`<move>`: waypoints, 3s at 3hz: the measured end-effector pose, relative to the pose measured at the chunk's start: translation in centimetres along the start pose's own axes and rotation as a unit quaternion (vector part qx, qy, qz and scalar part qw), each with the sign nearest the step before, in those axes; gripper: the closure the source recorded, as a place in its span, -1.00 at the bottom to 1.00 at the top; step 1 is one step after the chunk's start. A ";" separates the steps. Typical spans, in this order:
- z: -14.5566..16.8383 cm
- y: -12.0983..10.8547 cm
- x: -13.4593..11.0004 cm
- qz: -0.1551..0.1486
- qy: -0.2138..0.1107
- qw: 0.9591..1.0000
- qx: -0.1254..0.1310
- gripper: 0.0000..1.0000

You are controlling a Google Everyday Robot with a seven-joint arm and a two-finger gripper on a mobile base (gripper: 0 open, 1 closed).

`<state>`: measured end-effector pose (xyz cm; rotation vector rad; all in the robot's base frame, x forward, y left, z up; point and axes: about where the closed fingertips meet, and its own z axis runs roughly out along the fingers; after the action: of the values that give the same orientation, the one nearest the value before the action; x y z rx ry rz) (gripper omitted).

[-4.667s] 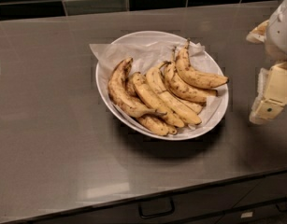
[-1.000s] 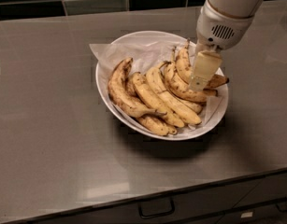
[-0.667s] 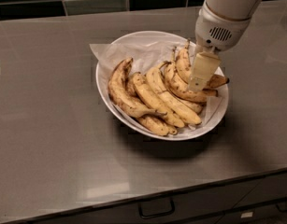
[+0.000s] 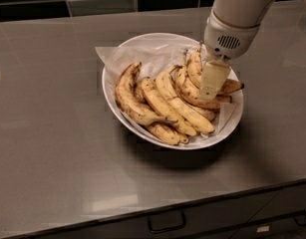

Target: Pick banana from white bowl

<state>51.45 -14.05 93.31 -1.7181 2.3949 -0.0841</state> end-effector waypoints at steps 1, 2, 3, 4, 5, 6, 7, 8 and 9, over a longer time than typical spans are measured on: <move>0.9 0.0 0.0 -0.004 0.016 1.000 -0.003 -0.28; 1.7 0.1 0.1 -0.006 0.028 1.000 -0.007 -0.30; 1.7 0.1 0.1 -0.006 0.028 1.000 -0.007 0.05; 1.7 0.1 0.1 -0.006 0.028 1.000 -0.007 0.54; 1.7 0.1 0.1 -0.006 0.028 1.000 -0.007 0.97; 1.5 0.0 0.0 -0.006 0.028 1.000 -0.007 1.00; -1.3 -0.7 -0.4 -0.023 -0.053 0.998 0.016 1.00; -4.6 0.1 0.4 -0.063 -0.148 0.987 0.021 1.00; -7.1 1.6 0.3 -0.118 -0.226 0.967 0.013 1.00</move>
Offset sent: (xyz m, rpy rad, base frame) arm -0.0040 -0.0039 -0.0286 -0.0876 0.0843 0.0049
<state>48.57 -14.32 99.94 -1.7721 1.8533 0.2208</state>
